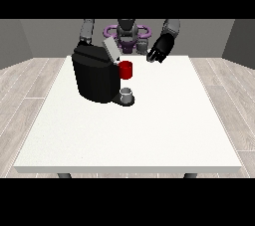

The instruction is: Insert the coffee pod into the coffee machine and close the lid

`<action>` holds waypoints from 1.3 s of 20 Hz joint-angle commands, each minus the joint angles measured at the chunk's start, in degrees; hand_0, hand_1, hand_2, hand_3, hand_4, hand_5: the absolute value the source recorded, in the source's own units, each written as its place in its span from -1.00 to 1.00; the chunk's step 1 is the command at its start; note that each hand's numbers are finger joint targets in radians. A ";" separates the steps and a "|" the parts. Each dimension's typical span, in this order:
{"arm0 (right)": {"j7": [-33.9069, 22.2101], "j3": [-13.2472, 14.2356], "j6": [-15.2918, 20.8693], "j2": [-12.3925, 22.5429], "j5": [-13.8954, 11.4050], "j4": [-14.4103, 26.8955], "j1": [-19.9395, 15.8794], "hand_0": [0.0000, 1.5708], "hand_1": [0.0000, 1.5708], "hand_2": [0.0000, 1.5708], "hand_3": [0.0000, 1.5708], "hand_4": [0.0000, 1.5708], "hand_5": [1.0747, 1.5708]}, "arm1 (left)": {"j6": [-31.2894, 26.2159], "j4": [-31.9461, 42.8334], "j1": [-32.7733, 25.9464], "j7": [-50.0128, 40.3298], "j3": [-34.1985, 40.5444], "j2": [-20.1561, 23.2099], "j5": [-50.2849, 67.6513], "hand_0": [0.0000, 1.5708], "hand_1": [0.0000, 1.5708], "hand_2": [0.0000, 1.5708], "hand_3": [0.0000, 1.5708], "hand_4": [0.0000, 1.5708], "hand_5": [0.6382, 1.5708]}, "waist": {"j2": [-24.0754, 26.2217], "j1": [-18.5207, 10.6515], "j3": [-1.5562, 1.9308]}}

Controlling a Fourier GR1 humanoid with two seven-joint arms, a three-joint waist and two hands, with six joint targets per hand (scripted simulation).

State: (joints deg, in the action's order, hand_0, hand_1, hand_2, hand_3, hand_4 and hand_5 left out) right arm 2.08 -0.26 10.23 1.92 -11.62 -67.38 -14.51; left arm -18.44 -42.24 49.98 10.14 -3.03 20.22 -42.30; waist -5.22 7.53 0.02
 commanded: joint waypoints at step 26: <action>-3.16 0.20 -0.33 -0.47 1.33 -8.16 -8.12 -1.00 -1.00 -1.00 -1.00 -1.00 1.00 | -6.49 3.64 20.37 -7.44 10.25 6.58 2.26 0.64 0.64 0.68 0.61 -0.39 1.00 | -9.27 10.71 -0.02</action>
State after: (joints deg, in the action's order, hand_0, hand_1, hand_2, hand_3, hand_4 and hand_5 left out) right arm 0.28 0.92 9.36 2.70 -10.02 -74.19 -22.10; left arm -24.91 -39.99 68.58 2.71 6.69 25.70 -39.67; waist -13.04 16.74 0.01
